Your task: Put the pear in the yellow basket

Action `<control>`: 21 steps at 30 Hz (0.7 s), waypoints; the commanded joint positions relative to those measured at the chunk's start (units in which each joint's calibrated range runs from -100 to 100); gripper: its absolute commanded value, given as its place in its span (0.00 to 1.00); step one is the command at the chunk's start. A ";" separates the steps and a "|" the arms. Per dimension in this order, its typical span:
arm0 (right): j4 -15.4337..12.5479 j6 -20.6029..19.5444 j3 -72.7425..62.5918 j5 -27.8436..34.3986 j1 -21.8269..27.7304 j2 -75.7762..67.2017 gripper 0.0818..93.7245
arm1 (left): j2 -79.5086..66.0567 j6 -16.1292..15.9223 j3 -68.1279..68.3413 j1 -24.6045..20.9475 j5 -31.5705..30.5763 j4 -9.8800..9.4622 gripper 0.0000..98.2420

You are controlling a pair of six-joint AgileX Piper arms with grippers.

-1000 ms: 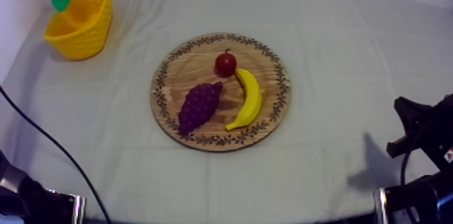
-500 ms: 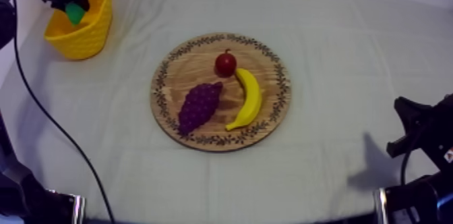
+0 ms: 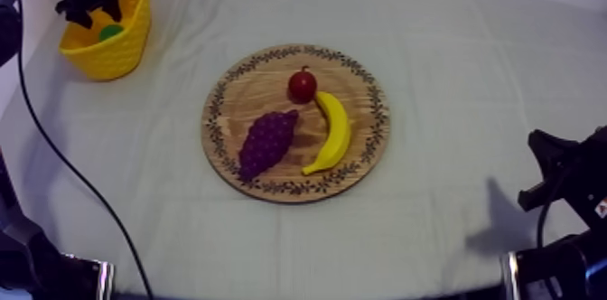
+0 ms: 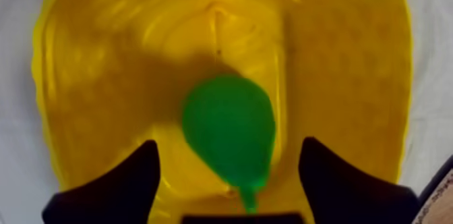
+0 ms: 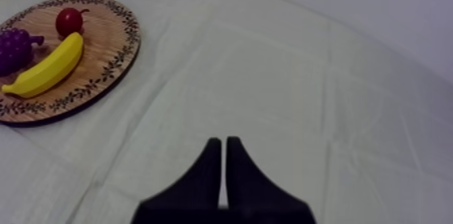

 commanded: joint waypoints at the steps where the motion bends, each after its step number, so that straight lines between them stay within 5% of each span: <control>1: -0.01 0.01 -0.05 0.04 0.01 -0.04 0.00 | -0.51 0.28 0.25 0.07 0.03 -0.40 0.84; 21: -0.01 0.01 -0.05 0.04 0.01 -0.04 0.00 | -14.59 0.98 10.08 1.25 0.03 -0.76 0.96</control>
